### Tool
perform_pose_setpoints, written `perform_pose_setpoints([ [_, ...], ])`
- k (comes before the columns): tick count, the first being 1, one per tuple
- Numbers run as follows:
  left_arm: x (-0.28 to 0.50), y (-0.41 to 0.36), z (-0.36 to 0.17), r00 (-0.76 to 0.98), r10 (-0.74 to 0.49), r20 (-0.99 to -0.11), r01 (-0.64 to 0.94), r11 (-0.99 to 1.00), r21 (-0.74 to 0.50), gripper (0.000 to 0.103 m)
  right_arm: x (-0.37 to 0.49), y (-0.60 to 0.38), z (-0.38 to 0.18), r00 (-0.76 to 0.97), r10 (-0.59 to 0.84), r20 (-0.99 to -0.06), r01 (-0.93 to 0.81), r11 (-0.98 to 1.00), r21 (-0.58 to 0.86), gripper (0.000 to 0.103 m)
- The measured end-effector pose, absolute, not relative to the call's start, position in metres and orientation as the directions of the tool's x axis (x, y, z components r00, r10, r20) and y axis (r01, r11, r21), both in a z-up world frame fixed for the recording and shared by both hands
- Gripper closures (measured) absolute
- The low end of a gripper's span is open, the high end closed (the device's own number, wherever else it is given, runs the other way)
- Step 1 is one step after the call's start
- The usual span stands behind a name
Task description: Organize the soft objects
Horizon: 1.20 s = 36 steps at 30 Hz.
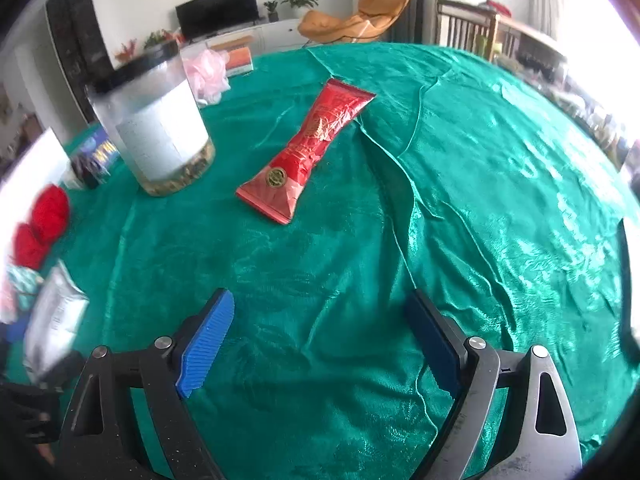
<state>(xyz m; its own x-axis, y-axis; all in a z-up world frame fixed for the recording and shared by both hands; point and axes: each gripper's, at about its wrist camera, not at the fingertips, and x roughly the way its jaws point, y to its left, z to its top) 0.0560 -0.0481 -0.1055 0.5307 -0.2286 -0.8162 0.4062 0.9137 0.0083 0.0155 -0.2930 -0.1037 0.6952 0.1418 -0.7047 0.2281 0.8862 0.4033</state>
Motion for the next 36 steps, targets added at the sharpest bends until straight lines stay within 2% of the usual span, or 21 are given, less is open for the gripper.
perform_pose_setpoints([
  [1, 0.056, -0.048, -0.105, 0.531, -0.229, -0.816, 0.406, 0.914, 0.008, 0.000, 0.004, -0.311, -0.100, 0.761, 0.256, -0.595, 0.176, 0.802, 0.571, 0.014],
  [2, 0.056, -0.048, -0.106, 0.531, -0.229, -0.816, 0.406, 0.914, 0.008, 0.000, -0.005, -0.326, -0.099, 0.801, 0.299, -0.518, 0.148, 0.739, 0.657, 0.014],
  [3, 0.057, -0.048, -0.105, 0.531, -0.228, -0.816, 0.405, 0.915, 0.007, 0.000, -0.012, -0.338, -0.100, 0.815, 0.255, -0.521, 0.188, 0.733, 0.654, 0.014],
  [6, 0.057, -0.048, -0.105, 0.532, -0.221, -0.817, 0.395, 0.919, 0.009, 0.000, -0.016, -0.365, -0.117, 0.755, 0.109, -0.647, 0.410, 0.691, 0.595, 0.013],
  [8, 0.057, -0.048, -0.105, 0.531, -0.213, -0.820, 0.380, 0.925, 0.006, 0.000, -0.018, -0.369, -0.119, 0.773, 0.101, -0.626, 0.415, 0.666, 0.620, 0.014],
  [14, 0.073, -0.060, -0.106, 0.542, -0.190, -0.819, 0.339, 0.941, 0.007, 0.000, 0.001, -0.336, -0.115, 0.679, -0.031, -0.734, 0.454, 0.803, 0.387, 0.013],
  [21, 0.072, -0.057, -0.106, 0.545, -0.187, -0.817, 0.331, 0.944, 0.006, 0.000, 0.001, -0.349, -0.117, 0.709, 0.014, -0.705, 0.428, 0.785, 0.447, 0.013],
  [36, 0.069, -0.054, -0.106, 0.540, -0.207, -0.816, 0.351, 0.936, -0.005, 0.000, -0.004, -0.339, -0.117, 0.713, -0.034, -0.700, 0.453, 0.784, 0.424, 0.014],
])
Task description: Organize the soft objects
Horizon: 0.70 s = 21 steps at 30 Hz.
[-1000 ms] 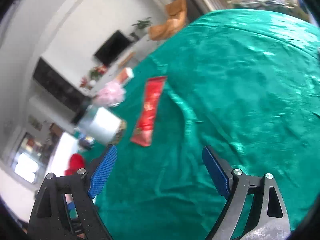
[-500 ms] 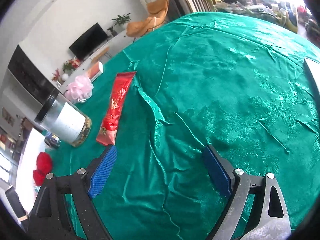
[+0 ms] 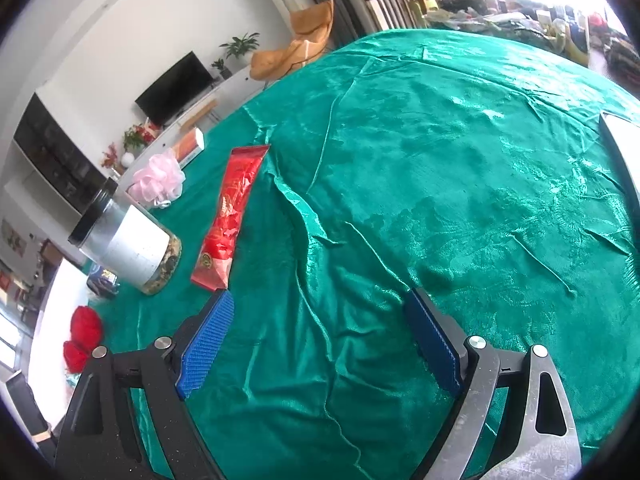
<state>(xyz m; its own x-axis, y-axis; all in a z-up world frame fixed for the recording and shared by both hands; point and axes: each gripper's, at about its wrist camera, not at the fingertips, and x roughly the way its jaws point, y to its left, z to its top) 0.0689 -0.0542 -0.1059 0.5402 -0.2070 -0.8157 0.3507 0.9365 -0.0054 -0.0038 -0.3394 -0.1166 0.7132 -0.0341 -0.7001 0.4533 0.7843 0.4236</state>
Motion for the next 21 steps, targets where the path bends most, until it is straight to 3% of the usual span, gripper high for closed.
perform_pose_setpoints([
  [4, 0.069, -0.054, -0.106, 0.538, -0.214, -0.815, 0.361, 0.933, -0.007, 0.000, 0.003, -0.328, -0.116, 0.683, -0.098, -0.724, 0.476, 0.812, 0.339, 0.014],
  [11, 0.070, -0.056, -0.106, 0.540, -0.208, -0.815, 0.358, 0.934, -0.001, 0.000, 0.028, -0.297, -0.122, 0.535, -0.267, -0.801, 0.487, 0.873, 0.034, 0.012],
  [21, 0.071, -0.057, -0.106, 0.541, -0.206, -0.815, 0.357, 0.934, 0.001, 0.000, 0.026, -0.298, -0.123, 0.528, -0.272, -0.804, 0.478, 0.878, 0.017, 0.010],
])
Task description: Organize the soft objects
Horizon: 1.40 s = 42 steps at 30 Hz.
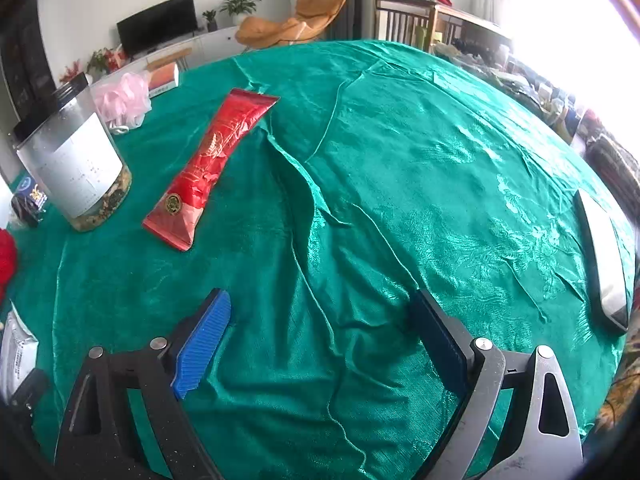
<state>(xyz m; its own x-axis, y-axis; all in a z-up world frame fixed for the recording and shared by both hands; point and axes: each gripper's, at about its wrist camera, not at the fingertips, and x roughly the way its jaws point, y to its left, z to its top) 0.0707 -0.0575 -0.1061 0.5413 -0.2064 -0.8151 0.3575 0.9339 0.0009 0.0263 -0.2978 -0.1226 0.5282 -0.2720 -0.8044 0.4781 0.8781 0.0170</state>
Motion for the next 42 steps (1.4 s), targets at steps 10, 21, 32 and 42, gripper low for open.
perform_pose_setpoints([
  [10, 0.0724, -0.0589, -0.1067, 0.544, -0.200, -0.815, 0.349, 0.937, 0.003, 0.000, 0.0285, -0.2944, -0.1218, 0.524, -0.279, -0.805, 0.487, 0.873, 0.014, 0.010],
  [21, 0.0749, -0.0588, -0.1075, 0.543, -0.200, -0.816, 0.347, 0.938, 0.000, 0.000, 0.0293, -0.2940, -0.1220, 0.523, -0.280, -0.805, 0.489, 0.872, 0.014, 0.009],
  [32, 0.0744, -0.0593, -0.1076, 0.546, -0.193, -0.815, 0.338, 0.941, 0.004, 0.000, 0.0296, -0.2938, -0.1222, 0.524, -0.280, -0.804, 0.487, 0.873, 0.014, 0.009],
  [42, 0.0744, -0.0597, -0.1076, 0.547, -0.190, -0.815, 0.336, 0.942, 0.006, 0.000, 0.0296, -0.2938, -0.1223, 0.524, -0.280, -0.804, 0.487, 0.873, 0.014, 0.009],
])
